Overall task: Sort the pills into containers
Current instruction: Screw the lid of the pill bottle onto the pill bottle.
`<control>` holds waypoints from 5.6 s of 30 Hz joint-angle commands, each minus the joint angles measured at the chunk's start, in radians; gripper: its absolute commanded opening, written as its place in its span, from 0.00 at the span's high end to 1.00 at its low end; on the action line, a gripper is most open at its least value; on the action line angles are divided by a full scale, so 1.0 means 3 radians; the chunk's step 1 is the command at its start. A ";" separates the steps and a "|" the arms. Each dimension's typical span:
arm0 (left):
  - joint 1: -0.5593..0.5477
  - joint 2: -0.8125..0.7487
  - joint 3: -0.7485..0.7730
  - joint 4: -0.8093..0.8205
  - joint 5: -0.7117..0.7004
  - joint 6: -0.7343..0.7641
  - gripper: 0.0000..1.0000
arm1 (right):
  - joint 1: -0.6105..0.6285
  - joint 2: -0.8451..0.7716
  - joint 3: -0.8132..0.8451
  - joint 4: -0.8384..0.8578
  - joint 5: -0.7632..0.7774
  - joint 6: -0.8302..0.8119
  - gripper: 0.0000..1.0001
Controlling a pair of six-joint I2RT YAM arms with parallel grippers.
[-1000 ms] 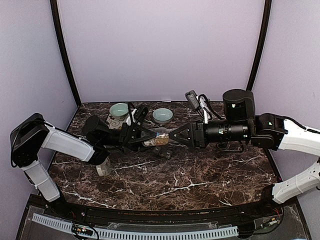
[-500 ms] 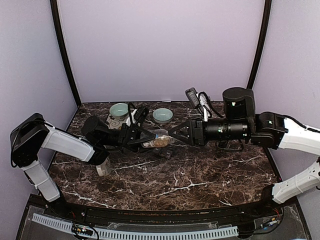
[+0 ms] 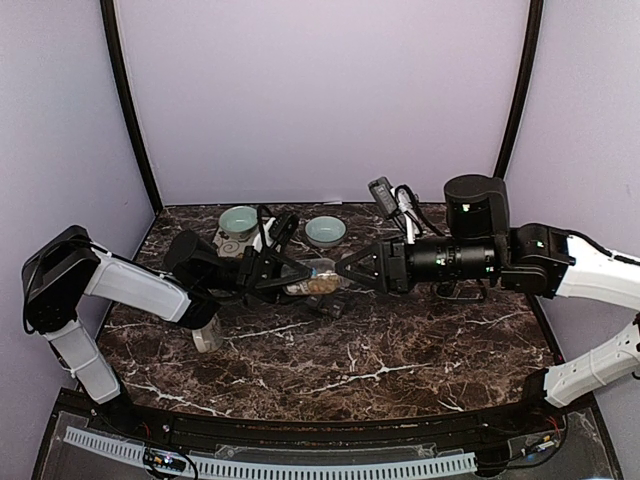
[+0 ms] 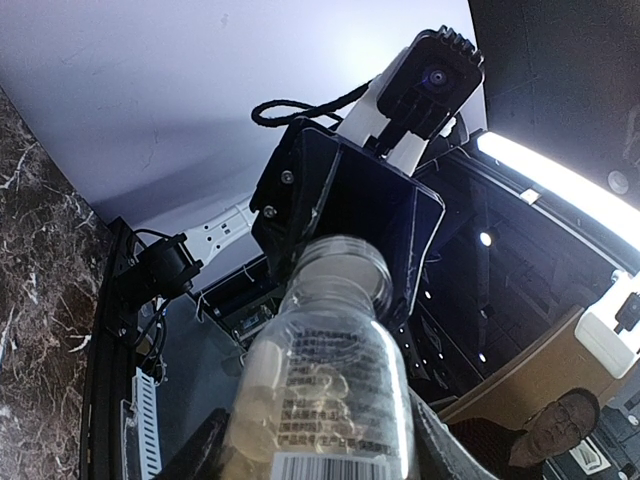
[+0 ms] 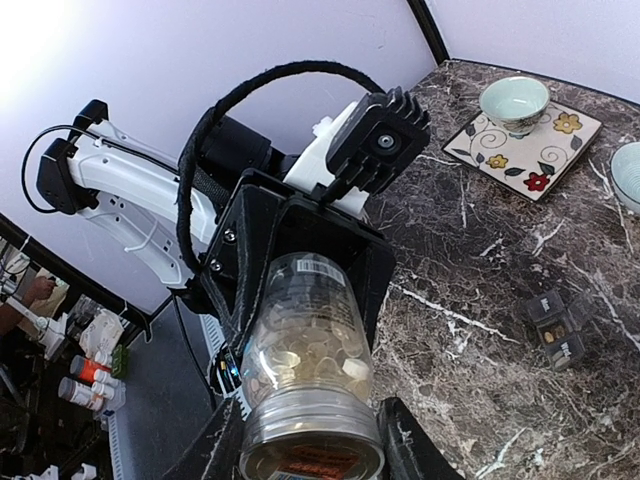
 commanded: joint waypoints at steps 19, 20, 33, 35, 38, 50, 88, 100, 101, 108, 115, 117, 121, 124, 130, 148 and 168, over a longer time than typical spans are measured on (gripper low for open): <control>0.0023 0.0042 0.0267 0.0165 0.0109 -0.0084 1.00 | 0.0015 -0.0012 -0.0023 0.0151 -0.0161 0.0050 0.67; 0.0022 0.0046 0.0275 0.0168 0.0121 -0.0089 1.00 | 0.0016 0.0003 -0.0004 0.0161 -0.0168 0.0042 0.67; 0.0017 0.0115 0.0345 0.0232 0.0170 -0.0186 1.00 | 0.0016 0.0113 0.0042 0.0317 -0.0168 0.0041 0.66; 0.0017 0.0136 0.0354 0.0270 0.0184 -0.0217 1.00 | 0.0016 0.0134 0.0052 0.0354 -0.0170 0.0044 0.66; 0.0017 0.0169 0.0377 0.0328 0.0195 -0.0269 1.00 | 0.0015 0.0172 0.0067 0.0398 -0.0185 0.0051 0.66; 0.0015 0.0252 0.0407 0.0504 0.0289 -0.0444 1.00 | 0.0011 0.0208 0.0108 0.0468 -0.0072 -0.0002 0.66; 0.0017 0.0369 0.0645 0.0595 0.0486 -0.0669 1.00 | -0.0009 0.0326 0.0205 0.0380 -0.0084 -0.0223 0.63; 0.0017 0.0383 0.0747 0.0540 0.0590 -0.0617 1.00 | -0.0051 0.0362 0.0221 0.0380 -0.0260 -0.0007 0.65; 0.0017 0.0373 0.0756 0.0497 0.0605 -0.0570 1.00 | -0.0062 0.0377 0.0233 0.0364 -0.0276 0.0025 0.65; 0.0017 0.0249 0.0827 0.0031 0.0629 -0.0124 1.00 | -0.0134 0.0443 0.0322 0.0322 -0.0353 0.0388 0.67; 0.0017 0.0030 0.0864 -0.0662 0.0530 0.0631 1.00 | -0.0209 0.0537 0.0412 0.0295 -0.0438 0.0901 0.69; 0.0017 -0.0061 0.0886 -0.0975 0.0496 0.0926 1.00 | -0.0235 0.0547 0.0411 0.0322 -0.0480 0.1042 0.70; 0.0017 -0.0259 0.0932 -0.1593 0.0389 0.1500 1.00 | -0.0288 0.0573 0.0433 0.0320 -0.0545 0.1294 0.71; 0.0017 -0.0429 0.0950 -0.2069 0.0252 0.1911 1.00 | -0.0317 0.0602 0.0475 0.0239 -0.0577 0.1458 0.71; 0.0012 -0.0702 0.0994 -0.2786 -0.0140 0.2644 1.00 | -0.0388 0.0632 0.0464 0.0273 -0.0788 0.1773 0.71; -0.0326 -0.1153 0.1243 -0.4259 -0.1494 0.4357 1.00 | -0.0475 0.0666 0.0209 0.0620 -0.1259 0.2539 0.75; -0.0433 -0.1705 0.0656 -0.3915 -0.2558 0.4821 1.00 | -0.0489 0.0635 0.0063 0.0781 -0.1308 0.2876 0.78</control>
